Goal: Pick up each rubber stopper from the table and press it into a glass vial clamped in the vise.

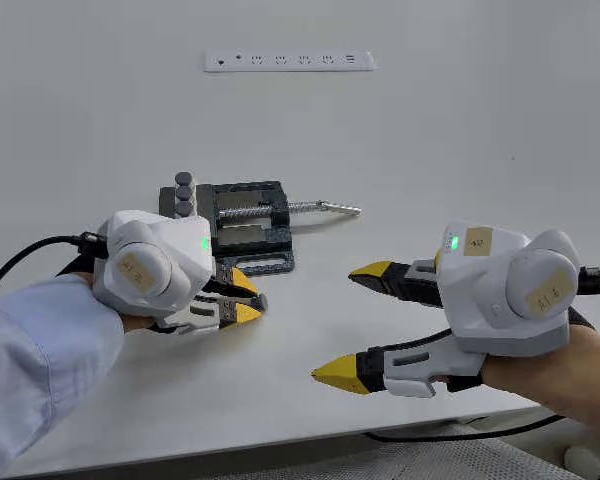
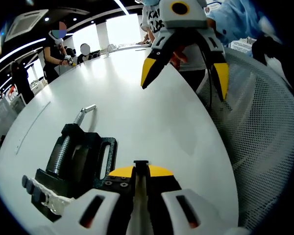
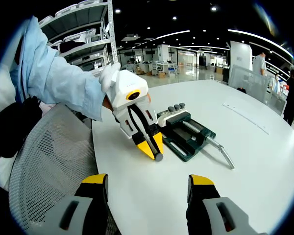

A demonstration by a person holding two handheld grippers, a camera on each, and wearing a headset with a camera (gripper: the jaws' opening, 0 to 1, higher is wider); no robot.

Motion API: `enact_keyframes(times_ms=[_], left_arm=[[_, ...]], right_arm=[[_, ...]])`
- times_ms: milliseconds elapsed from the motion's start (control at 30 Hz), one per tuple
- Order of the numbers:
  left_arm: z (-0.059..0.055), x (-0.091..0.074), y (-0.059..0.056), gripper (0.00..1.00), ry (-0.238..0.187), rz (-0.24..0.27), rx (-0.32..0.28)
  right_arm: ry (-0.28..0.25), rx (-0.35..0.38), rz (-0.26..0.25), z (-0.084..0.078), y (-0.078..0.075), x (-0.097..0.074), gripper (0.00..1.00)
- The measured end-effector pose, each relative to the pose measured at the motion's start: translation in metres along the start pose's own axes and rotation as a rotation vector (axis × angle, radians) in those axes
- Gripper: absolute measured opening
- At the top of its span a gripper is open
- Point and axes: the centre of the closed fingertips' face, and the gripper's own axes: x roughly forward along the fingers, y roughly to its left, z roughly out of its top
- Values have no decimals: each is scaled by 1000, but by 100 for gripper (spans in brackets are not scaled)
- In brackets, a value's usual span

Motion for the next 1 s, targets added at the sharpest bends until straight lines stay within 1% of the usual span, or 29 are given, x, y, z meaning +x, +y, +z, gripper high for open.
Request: enact_keyframes(times_ms=[233, 333, 433, 500, 600, 667, 700, 733, 767, 833, 933, 1000], left_arm=[[-1, -1, 0, 2, -4, 9, -16], [1, -4, -1, 2, -35, 18, -38], [4, -7, -1, 2, -77, 34, -74], [5, -10, -2, 2, -95, 43, -92], [7, -16, -5, 2, -147, 60, -132], [11, -20, -6, 2, -194, 62, -172], [10, -23, -6, 1, -210, 70, -191], [10, -25, -6, 1, -220, 75, -197], [12, -28, -7, 1, -248, 78, -219], [11, -32, -6, 1, -259, 90, -236], [16, -41, -6, 1, -312, 113, -280], [19, -46, -5, 1, -336, 126, -290]], right_arm=[[16, -5, 4, -1, 0, 0, 62], [27, -9, 11, 0, 1, -1, 60], [39, -21, 20, 4, 2, -1, 57], [49, -30, 26, 6, 2, 0, 55], [63, -57, 41, 12, 3, 2, 52], [67, -70, 49, 16, 4, 2, 51], [76, -86, 54, 18, 3, 3, 50], [85, -94, 62, 19, 4, 4, 49], [98, -106, 74, 21, 5, 4, 48], [116, -136, 75, 24, 3, 5, 45], [138, -173, 85, 33, 0, 8, 42], [146, -185, 95, 38, 0, 9, 40]])
